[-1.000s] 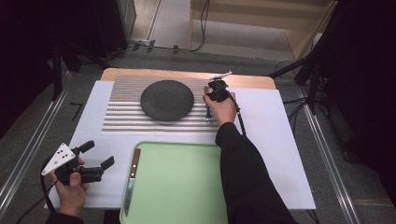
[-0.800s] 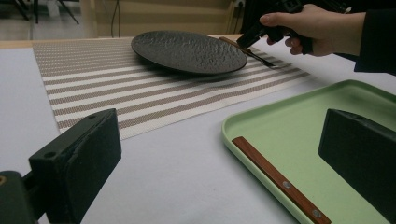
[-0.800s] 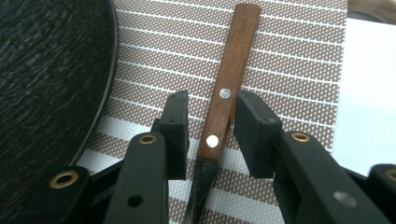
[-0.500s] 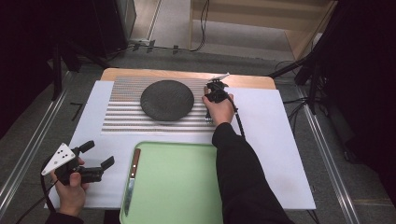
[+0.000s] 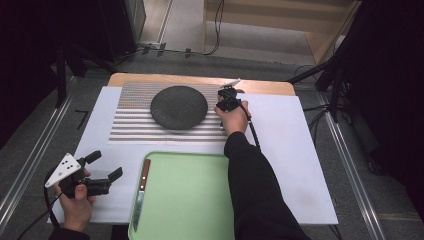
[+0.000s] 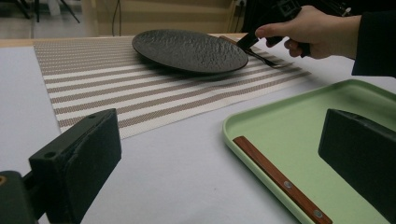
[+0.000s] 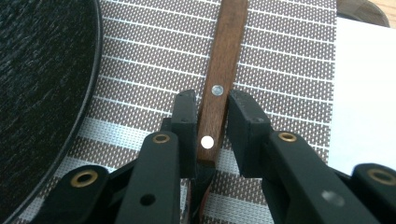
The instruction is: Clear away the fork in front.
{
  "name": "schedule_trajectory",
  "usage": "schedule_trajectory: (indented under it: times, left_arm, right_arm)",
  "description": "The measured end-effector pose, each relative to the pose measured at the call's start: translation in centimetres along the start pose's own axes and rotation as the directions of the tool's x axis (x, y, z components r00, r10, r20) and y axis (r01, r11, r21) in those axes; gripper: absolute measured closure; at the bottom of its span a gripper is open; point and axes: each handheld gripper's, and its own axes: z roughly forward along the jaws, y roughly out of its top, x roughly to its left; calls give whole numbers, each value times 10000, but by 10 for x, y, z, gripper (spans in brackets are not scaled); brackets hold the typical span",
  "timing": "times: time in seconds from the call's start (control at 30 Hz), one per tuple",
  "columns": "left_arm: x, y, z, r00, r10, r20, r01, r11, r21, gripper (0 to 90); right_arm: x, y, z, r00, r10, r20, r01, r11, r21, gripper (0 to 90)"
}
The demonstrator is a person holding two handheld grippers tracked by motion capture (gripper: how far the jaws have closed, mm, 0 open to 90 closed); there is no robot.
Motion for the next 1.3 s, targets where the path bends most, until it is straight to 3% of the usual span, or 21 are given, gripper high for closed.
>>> schedule_trajectory:
  times: [0.13, 0.27, 0.5, 0.7, 1.03, 1.3]
  left_arm:
    - [0, 0, 0, 10000, -1, -1, 1, 10000, 4, 0]
    - [0, 0, 0, 10000, 8, -9, -8, 10000, 10, 0]
    - [0, 0, 0, 10000, 10, -4, -10, 10000, 11, 0]
    - [0, 0, 0, 10000, 53, -34, -53, 10000, 52, 0]
    - [0, 0, 1, 10000, 85, -7, -85, 10000, 42, 0]
    - [-1, 0, 1, 10000, 90, -8, -90, 10000, 34, 0]
  right_arm:
    - [-1, -1, 0, 9999, 105, 1, -105, 9999, -86, 755]
    - [1, -2, -1, 9998, -120, 156, 123, 9998, -180, 759]
    - [-6, -5, -4, 9994, -80, -328, 72, 9997, -248, 761]
    - [-10, -9, -9, 9987, -359, -349, 337, 9975, -625, 762]
    - [-16, -14, -22, 9968, -409, -679, 323, 9919, -1232, 762]
    - [-18, -15, -35, 9952, -462, -864, 288, 9809, -1925, 762]
